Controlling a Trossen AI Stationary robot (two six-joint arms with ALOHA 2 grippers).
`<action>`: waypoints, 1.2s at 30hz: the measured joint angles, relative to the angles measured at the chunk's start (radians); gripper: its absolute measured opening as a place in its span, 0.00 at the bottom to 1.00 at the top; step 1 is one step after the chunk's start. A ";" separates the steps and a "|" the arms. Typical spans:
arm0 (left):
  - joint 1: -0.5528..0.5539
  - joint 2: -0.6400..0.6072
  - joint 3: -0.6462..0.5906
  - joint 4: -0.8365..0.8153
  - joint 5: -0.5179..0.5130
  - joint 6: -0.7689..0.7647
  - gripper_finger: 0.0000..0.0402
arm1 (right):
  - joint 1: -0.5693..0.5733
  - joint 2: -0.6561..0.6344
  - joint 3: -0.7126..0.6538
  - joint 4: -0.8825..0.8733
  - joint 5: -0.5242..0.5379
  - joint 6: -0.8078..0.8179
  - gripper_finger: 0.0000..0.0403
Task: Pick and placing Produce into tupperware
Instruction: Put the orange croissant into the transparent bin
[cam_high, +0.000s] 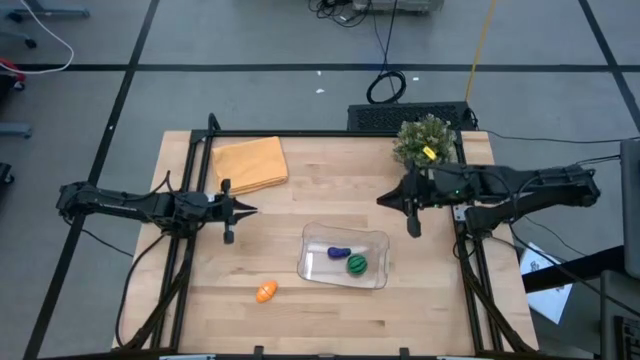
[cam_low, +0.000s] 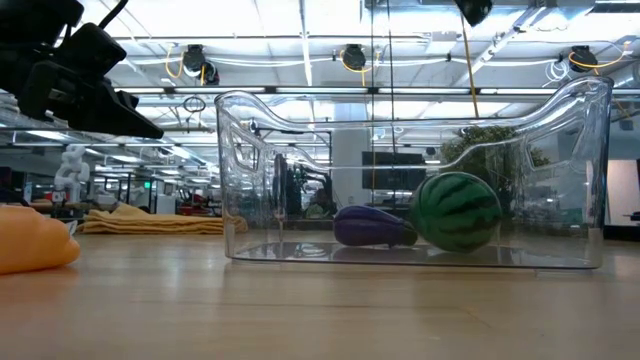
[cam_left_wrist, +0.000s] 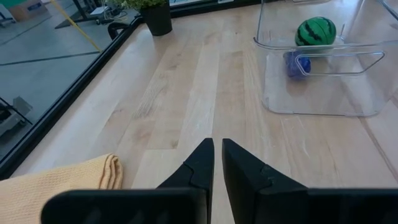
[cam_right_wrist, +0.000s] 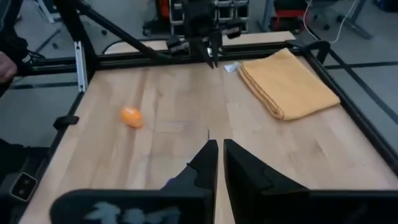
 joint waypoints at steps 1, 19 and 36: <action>0.000 0.000 0.000 0.000 0.000 0.000 0.09 | -0.004 -0.024 -0.043 0.030 0.000 0.000 0.04; 0.000 0.000 0.000 0.012 0.000 0.000 0.09 | -0.113 -0.372 -0.677 0.621 -0.126 0.093 0.04; 0.000 0.000 0.000 0.055 -0.019 -0.019 0.09 | -0.125 -0.472 -0.830 0.691 -0.106 0.050 0.04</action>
